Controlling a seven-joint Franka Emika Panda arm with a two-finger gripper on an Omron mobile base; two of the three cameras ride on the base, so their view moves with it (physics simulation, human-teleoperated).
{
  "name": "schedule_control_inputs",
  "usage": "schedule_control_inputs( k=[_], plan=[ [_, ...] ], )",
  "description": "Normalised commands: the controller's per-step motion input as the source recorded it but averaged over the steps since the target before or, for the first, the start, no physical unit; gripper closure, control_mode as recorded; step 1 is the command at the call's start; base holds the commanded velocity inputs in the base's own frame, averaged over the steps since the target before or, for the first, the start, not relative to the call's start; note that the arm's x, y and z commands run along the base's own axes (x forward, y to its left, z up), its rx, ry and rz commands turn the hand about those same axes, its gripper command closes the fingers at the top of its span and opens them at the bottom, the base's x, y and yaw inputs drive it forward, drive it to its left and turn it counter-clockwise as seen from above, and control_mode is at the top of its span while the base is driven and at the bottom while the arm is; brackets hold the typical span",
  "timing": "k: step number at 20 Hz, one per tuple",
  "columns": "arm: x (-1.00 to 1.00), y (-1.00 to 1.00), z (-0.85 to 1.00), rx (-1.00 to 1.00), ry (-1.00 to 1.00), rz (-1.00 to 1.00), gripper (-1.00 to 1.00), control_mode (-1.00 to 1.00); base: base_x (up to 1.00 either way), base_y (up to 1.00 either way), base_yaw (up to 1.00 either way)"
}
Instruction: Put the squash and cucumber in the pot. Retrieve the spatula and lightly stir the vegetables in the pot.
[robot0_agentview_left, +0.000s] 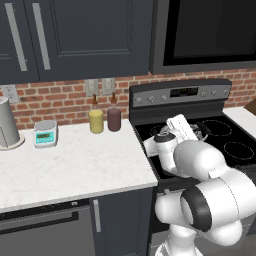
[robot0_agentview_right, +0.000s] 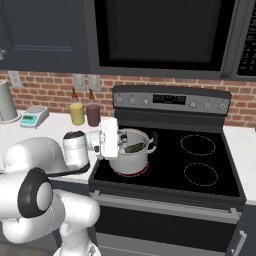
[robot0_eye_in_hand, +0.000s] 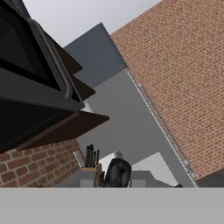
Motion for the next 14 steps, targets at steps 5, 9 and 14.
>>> schedule_control_inputs(
  k=[5,9,14],
  plan=[
    [-0.38,0.00,1.00,0.11,0.59,0.07,1.00,-1.00,0.00,0.00,0.00],
    [-0.41,0.00,1.00,0.09,0.57,0.08,1.00,-1.00,0.00,0.00,0.00],
    [-0.11,0.00,0.98,0.03,0.57,0.03,1.00,-1.00,0.00,0.00,0.00]
  ],
)
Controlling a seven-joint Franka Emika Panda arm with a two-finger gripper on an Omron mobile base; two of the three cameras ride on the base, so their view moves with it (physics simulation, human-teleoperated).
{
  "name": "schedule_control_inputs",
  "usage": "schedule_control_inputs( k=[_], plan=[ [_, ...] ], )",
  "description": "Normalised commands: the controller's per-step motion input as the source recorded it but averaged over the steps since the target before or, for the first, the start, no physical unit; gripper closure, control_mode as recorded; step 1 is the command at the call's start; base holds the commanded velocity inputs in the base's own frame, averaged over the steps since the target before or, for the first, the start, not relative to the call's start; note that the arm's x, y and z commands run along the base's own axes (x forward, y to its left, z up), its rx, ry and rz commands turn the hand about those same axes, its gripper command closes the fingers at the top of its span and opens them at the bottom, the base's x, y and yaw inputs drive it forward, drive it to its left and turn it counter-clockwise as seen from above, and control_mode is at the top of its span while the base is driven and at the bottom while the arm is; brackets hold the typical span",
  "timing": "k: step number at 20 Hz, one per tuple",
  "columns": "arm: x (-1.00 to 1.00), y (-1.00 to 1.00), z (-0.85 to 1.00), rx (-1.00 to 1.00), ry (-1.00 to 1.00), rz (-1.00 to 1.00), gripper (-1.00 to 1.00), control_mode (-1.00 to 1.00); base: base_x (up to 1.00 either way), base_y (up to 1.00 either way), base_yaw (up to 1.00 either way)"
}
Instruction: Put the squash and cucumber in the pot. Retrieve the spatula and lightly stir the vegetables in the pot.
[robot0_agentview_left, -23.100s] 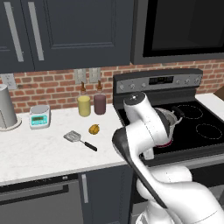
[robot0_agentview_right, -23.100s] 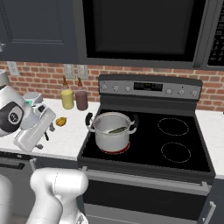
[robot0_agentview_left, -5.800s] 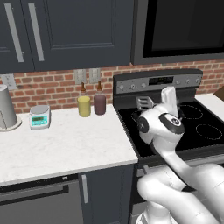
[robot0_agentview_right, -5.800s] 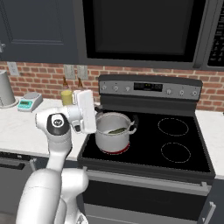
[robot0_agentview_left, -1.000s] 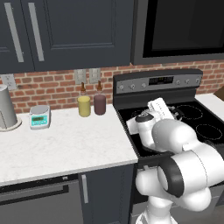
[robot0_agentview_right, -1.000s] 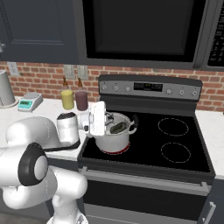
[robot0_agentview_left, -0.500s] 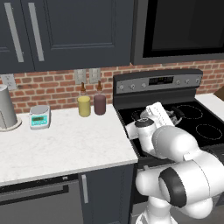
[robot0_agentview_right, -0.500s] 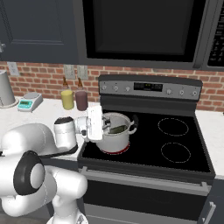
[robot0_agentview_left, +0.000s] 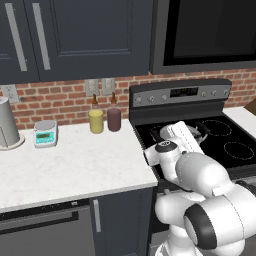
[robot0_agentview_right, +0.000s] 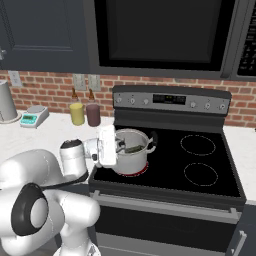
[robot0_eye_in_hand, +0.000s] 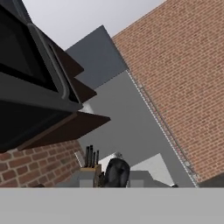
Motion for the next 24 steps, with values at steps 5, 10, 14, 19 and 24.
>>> schedule_control_inputs(
  k=[5,10,14,19,24],
  plan=[
    [0.08,0.00,0.72,0.00,0.52,0.00,1.00,-1.00,0.00,0.00,0.00],
    [-0.12,-0.17,0.97,0.04,0.35,0.00,1.00,-1.00,0.00,0.00,0.00],
    [-0.52,-0.10,1.00,0.12,0.38,0.00,1.00,-1.00,0.00,0.00,0.00],
    [-0.74,0.01,1.00,0.19,0.47,0.00,1.00,-1.00,0.00,0.00,0.00],
    [-0.35,0.26,0.81,0.15,0.52,0.09,1.00,-1.00,0.00,0.00,0.00]
  ],
)
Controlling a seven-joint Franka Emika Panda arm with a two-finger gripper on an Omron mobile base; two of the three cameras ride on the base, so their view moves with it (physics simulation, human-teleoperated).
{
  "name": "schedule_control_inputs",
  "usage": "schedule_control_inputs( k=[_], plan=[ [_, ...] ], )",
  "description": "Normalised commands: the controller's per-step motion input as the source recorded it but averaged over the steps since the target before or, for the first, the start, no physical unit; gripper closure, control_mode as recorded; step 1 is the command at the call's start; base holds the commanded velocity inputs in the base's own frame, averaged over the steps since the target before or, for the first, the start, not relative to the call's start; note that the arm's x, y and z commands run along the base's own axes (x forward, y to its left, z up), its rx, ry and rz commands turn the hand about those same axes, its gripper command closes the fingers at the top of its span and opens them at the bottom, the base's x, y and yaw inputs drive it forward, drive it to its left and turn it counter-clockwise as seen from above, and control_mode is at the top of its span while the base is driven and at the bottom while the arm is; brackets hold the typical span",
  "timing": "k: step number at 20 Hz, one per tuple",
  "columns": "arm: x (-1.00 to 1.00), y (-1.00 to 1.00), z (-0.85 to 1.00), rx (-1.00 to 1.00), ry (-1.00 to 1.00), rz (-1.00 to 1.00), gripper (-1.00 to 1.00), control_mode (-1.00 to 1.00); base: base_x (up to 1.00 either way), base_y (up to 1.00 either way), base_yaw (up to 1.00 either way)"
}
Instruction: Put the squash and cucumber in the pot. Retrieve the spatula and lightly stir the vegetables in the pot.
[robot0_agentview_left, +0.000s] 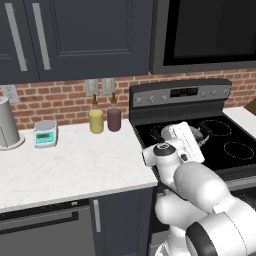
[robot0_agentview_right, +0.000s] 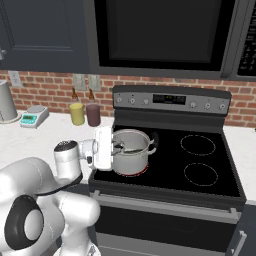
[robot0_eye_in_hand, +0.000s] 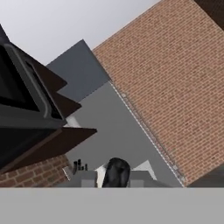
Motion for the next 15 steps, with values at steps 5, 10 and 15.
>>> schedule_control_inputs(
  k=[5,10,15],
  plan=[
    [0.00,0.32,0.55,0.12,0.59,0.13,1.00,-1.00,0.00,0.00,0.00],
    [0.00,0.09,0.80,0.19,0.54,0.12,1.00,-1.00,0.00,0.00,0.00],
    [0.00,-0.05,1.00,0.23,0.40,0.06,1.00,-1.00,0.00,0.00,0.00]
  ],
)
